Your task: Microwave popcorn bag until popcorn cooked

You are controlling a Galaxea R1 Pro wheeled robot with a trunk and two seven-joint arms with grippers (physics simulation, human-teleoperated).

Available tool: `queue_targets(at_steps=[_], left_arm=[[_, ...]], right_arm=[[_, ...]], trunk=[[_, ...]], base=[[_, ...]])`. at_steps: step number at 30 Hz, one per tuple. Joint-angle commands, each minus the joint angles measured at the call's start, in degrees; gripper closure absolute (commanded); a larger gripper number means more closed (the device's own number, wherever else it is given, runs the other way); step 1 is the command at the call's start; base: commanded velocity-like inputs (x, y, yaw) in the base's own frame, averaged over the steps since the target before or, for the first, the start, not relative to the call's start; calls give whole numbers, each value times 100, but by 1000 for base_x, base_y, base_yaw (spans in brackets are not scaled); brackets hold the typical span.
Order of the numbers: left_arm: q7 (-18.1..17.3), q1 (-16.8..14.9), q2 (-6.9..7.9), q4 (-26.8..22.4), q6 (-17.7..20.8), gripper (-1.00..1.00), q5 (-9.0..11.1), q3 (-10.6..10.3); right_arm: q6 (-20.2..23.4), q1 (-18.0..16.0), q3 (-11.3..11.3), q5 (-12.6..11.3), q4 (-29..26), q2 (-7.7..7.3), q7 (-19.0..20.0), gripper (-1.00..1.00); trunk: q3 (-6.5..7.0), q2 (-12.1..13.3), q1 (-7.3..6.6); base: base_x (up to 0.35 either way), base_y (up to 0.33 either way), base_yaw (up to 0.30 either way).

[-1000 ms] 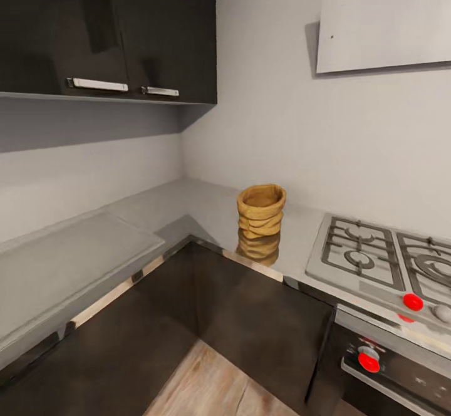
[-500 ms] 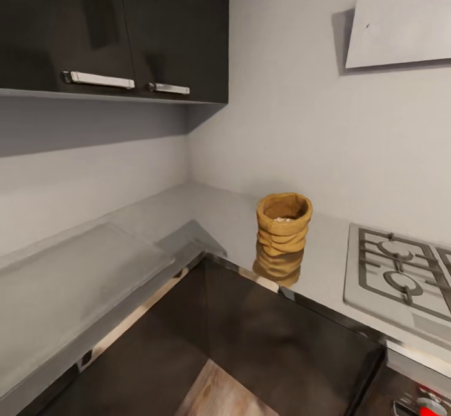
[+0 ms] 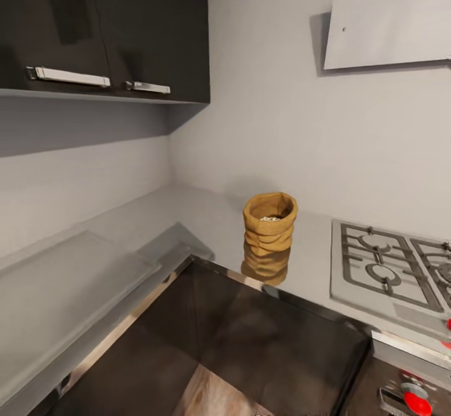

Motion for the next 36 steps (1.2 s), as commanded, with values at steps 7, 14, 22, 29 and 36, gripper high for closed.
queue_targets(at_steps=[7,14,22,29,36], left_arm=[[7,-1,-1,-1,-12,-100,2,-9],[7,-1,-1,-1,-24,-100,-7,-6],[6,-1,-1,-10,23,-100,-1,-17],[-3,-1,-1,-19,25,-100,-7,-32],[5,-1,-2,-22,-19,-100,1,-15]], right_arm=[[-28,-8,-48,44,17,-4,7,-100],[-28,-8,-48,35,17,-13,5,-100],[-28,-8,-48,35,17,-21,5,-100],[-31,-8,-53,35,17,-43,5,-100],[-30,-8,-57,35,17,-55,5,-100]], trunk=[[-6,-3,0],[-6,-3,0],[-6,-3,0],[-6,-3,0],[-6,-3,0]], base=[[0,310,-243],[0,15,-241],[16,0,-71],[186,0,-1],[-53,0,0]])
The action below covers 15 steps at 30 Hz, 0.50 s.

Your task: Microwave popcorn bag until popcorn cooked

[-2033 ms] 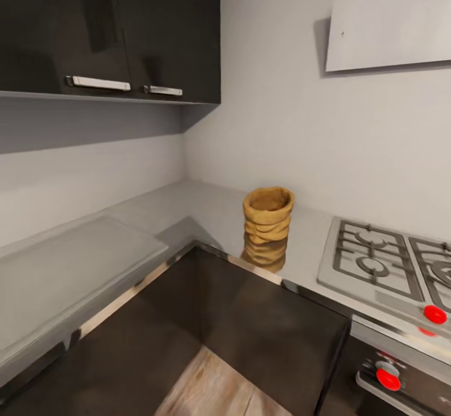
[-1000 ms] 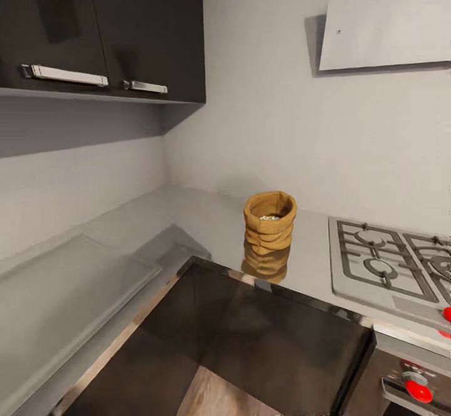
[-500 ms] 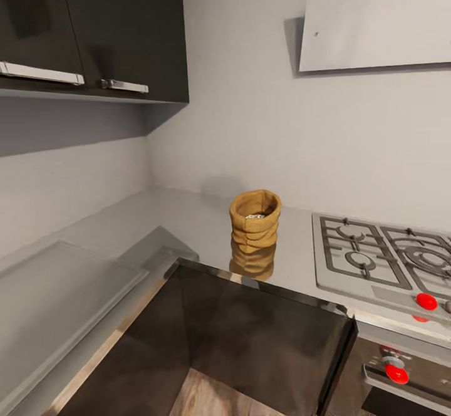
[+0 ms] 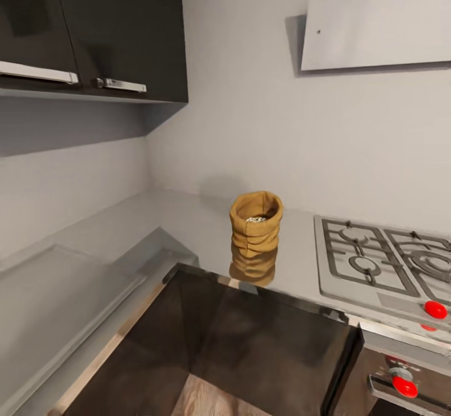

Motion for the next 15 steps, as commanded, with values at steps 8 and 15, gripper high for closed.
queue_targets(at_steps=[8,15], left_arm=[[13,-1,-7,0,-19,-100,57,5],[7,-1,0,8,-15,-100,59,-11]], right_arm=[[-28,-6,-44,42,17,-3,14,-100],[-28,-6,-48,42,17,3,17,-100]], trunk=[[-5,-3,-3],[-5,-3,-3]], base=[[-333,0,0],[-268,0,0]])
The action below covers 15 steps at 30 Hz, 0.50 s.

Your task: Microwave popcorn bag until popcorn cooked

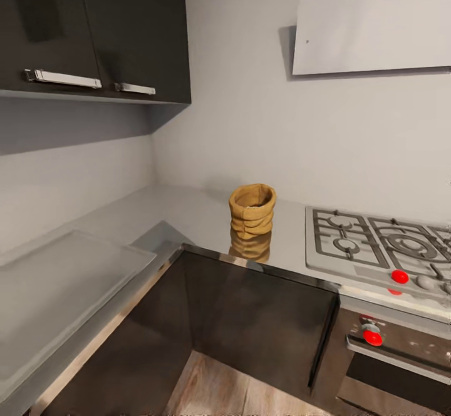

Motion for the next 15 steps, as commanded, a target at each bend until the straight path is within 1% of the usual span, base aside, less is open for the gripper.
queue_targets(at_steps=[1,3,8,15], left_arm=[[9,-1,-1,-2,-13,-100,24,-11],[11,-1,-1,-1,-16,-100,20,-13],[12,-1,-1,-1,-12,-100,32,-5],[16,-1,-1,-11,-17,-100,44,43]], right_arm=[[-34,-6,-49,42,17,-3,6,-100],[-32,-6,-49,42,17,5,1,-100],[-30,-6,-49,42,17,14,-2,-100],[-51,-6,-41,46,17,1,-10,-100]], trunk=[[-5,-3,-1],[-5,-3,-1],[-5,-3,-1],[-5,-3,-1]], base=[[-49,0,0],[-19,0,-64],[-3,0,-164],[0,0,-18]])
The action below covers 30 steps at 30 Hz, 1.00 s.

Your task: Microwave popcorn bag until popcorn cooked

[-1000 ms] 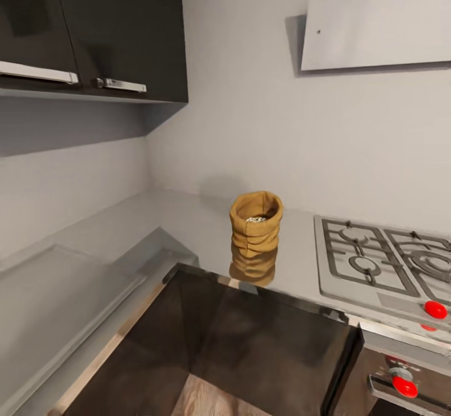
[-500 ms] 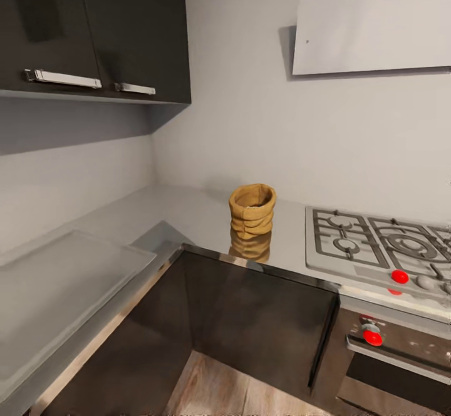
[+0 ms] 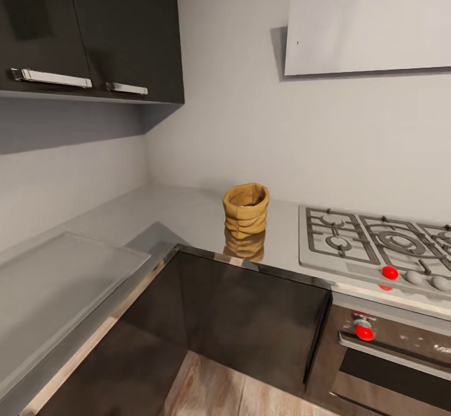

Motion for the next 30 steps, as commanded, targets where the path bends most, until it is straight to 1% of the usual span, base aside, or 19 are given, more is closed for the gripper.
queue_targets(at_steps=[1,6,22,26,30], left_arm=[[10,-1,-1,-2,-17,-100,25,-2],[-5,-1,-51,-46,-18,-100,20,12],[10,-1,-54,-28,-23,-100,21,10],[10,-1,-54,-28,-24,-100,20,8],[10,-1,-54,-28,-23,-100,20,8]], right_arm=[[-35,-6,-48,43,15,-7,5,-100],[-28,-6,-47,46,16,-15,8,-100],[-21,-6,-47,46,15,-5,43,-100],[-19,-6,-47,46,16,-2,43,-100],[-10,-6,-47,46,16,31,37,-100]], trunk=[[-5,-3,0],[-5,-3,0],[-5,-3,0],[66,157,-88],[138,318,-176]], base=[[0,0,-1],[0,0,0],[0,0,0],[0,0,0],[0,0,0]])
